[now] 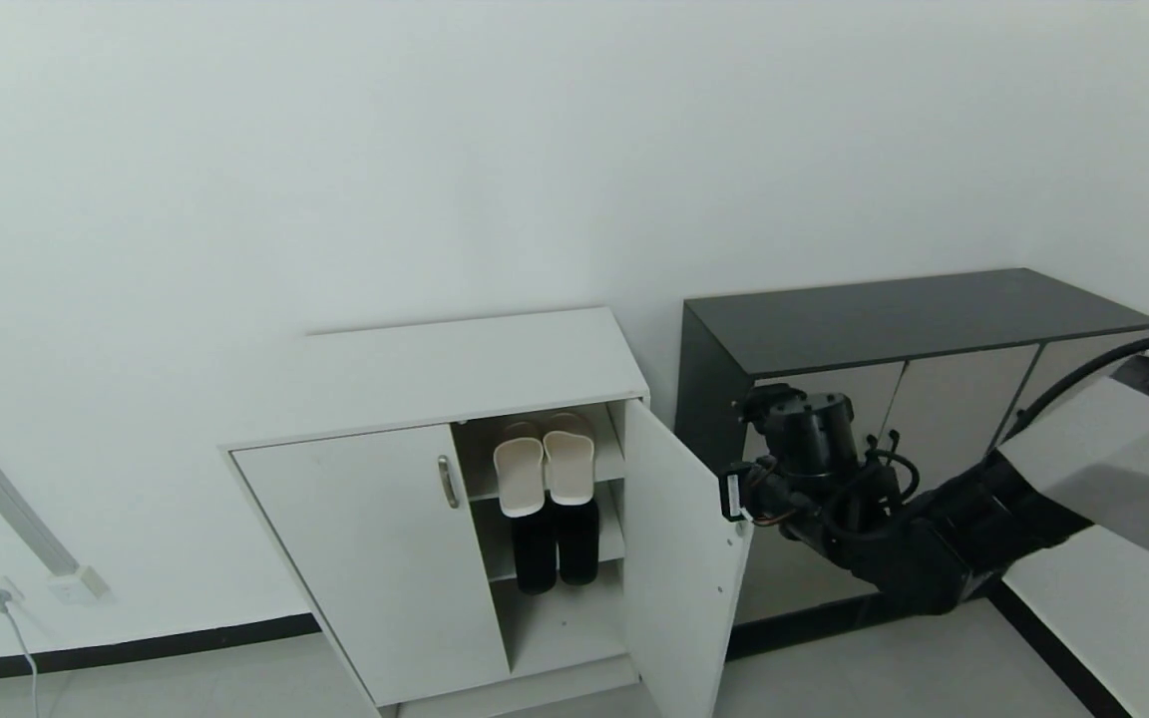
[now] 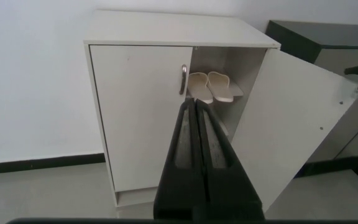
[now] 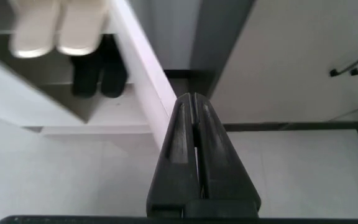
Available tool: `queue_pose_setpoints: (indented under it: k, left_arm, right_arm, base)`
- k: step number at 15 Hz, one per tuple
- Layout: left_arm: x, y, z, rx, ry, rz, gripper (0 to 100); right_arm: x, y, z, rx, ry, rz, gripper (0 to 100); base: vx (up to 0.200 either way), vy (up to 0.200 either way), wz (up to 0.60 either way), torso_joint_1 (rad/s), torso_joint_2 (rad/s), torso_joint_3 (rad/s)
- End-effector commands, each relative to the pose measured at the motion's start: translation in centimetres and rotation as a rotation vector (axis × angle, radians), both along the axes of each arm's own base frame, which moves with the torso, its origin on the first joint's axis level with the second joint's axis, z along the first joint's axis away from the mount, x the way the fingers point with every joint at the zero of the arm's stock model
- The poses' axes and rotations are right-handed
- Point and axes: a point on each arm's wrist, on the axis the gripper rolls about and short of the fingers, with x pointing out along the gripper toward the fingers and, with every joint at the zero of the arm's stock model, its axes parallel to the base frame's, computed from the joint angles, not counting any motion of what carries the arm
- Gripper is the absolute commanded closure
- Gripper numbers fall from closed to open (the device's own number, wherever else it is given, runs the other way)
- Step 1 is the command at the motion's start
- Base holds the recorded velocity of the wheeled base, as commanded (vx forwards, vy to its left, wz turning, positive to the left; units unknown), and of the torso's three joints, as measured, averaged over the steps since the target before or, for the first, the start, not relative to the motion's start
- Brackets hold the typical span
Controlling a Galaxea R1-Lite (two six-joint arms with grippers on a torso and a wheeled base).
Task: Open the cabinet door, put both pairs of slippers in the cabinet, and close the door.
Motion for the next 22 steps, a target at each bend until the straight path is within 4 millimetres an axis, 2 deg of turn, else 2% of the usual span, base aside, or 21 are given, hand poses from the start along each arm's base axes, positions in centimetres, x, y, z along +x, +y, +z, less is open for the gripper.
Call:
queue_pose_setpoints:
  k: [1, 4, 12, 18, 22]
  left_arm:
    - [0.0, 0.0, 0.0, 0.000, 0.002, 0.001, 100]
    - [0.0, 0.0, 0.0, 0.000, 0.002, 0.001, 100]
    - [0.0, 0.0, 0.0, 0.000, 0.002, -0.001, 100]
    - [0.0, 0.0, 0.0, 0.000, 0.002, 0.001, 100]
    - [0.0, 0.0, 0.0, 0.000, 0.002, -0.001, 100]
  right_arm:
    - [-3.1, 0.3, 2.0, 0.010, -0.045, 0.057, 100]
    - [-4.0, -0.2, 1.8, -0.025, -0.123, 0.088, 100]
    - [-4.2, 0.2, 1.1, -0.035, -0.118, 0.105, 100]
    - [-4.5, 0.9, 0.6, -0.037, -0.107, 0.132, 100]
    - [-4.4, 0.8, 0.5, -0.034, -0.124, 0.121, 100]
  base:
    - [0.000, 0.000, 0.00, 0.000, 0.00, 0.000]
    - [0.000, 0.000, 0.00, 0.000, 0.00, 0.000]
    - [0.000, 0.000, 0.00, 0.000, 0.00, 0.000]
    - [0.000, 0.000, 0.60, 0.002, 0.00, 0.002]
    - [0.000, 0.000, 0.00, 0.000, 0.00, 0.000]
